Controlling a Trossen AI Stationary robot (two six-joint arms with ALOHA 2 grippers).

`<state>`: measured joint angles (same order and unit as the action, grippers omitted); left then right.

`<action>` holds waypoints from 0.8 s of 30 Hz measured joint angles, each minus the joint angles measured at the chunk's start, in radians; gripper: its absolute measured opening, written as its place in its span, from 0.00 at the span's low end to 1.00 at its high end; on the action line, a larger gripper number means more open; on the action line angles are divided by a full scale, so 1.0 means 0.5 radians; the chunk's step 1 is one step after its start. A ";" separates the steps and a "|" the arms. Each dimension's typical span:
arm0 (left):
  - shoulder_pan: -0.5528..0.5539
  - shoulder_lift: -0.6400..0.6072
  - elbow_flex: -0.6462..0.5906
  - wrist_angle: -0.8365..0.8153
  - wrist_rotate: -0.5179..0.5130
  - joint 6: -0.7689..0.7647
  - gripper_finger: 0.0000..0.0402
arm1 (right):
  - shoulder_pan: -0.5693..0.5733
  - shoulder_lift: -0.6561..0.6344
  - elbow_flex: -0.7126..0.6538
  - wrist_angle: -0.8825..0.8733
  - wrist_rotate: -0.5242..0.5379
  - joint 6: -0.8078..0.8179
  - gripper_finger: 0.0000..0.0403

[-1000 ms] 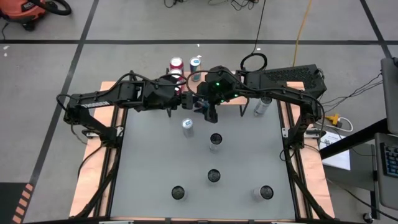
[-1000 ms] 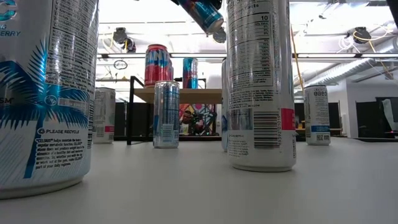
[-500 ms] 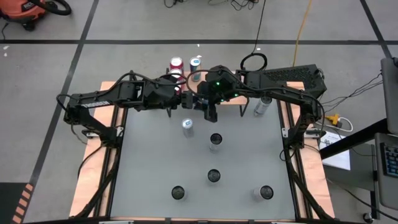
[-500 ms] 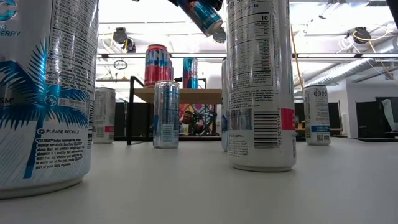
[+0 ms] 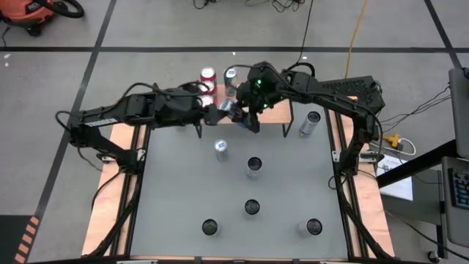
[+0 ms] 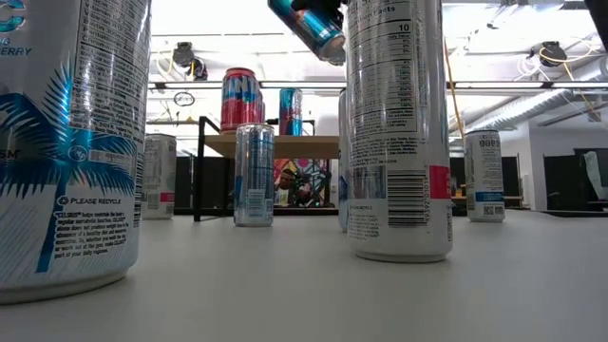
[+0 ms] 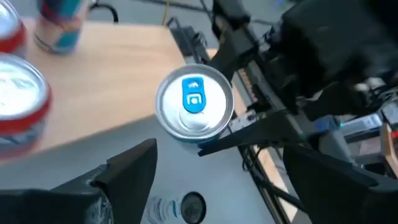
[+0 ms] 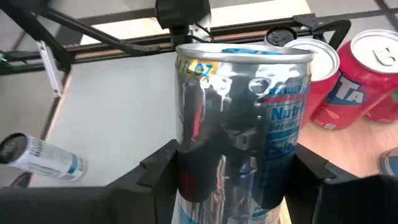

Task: Place canned beverage on shelf
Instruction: Put the bottom blue soda can on the shelf aligned with the other blue soda can

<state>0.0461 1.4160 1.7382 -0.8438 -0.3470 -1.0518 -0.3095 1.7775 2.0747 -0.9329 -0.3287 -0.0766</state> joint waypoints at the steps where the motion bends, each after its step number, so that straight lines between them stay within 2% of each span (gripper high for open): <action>1: 0.001 -0.027 0.000 -0.001 -0.025 0.024 0.87 | -0.029 0.000 0.000 0.003 -0.056 -0.003 0.46; 5: 0.001 -0.151 0.001 -0.011 -0.126 0.154 0.87 | -0.155 -0.003 -0.052 0.048 -0.371 -0.031 0.46; 9: 0.001 -0.243 0.002 -0.082 -0.197 0.229 0.87 | -0.284 -0.046 -0.264 0.095 -0.755 -0.025 0.46; 14: 0.001 -0.315 0.001 -0.174 -0.257 0.238 0.87 | -0.382 -0.244 -0.739 0.601 -1.004 0.094 0.47; 18: 0.018 -0.317 0.001 -0.237 -0.340 0.271 0.88 | -0.454 -0.375 -1.153 1.417 -0.983 0.391 0.47; 21: 0.066 -0.315 -0.001 -0.234 -0.350 0.301 0.88 | -0.482 -0.407 -1.377 2.010 -0.786 0.557 0.47; 24: 0.130 -0.305 -0.001 -0.233 -0.352 0.363 0.88 | -0.485 -0.396 -1.514 2.375 -0.644 0.576 0.47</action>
<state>0.1113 1.2638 1.7378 -0.9604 -0.5228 -0.8702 -0.5518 1.5795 1.3175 0.2547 -0.6508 0.2116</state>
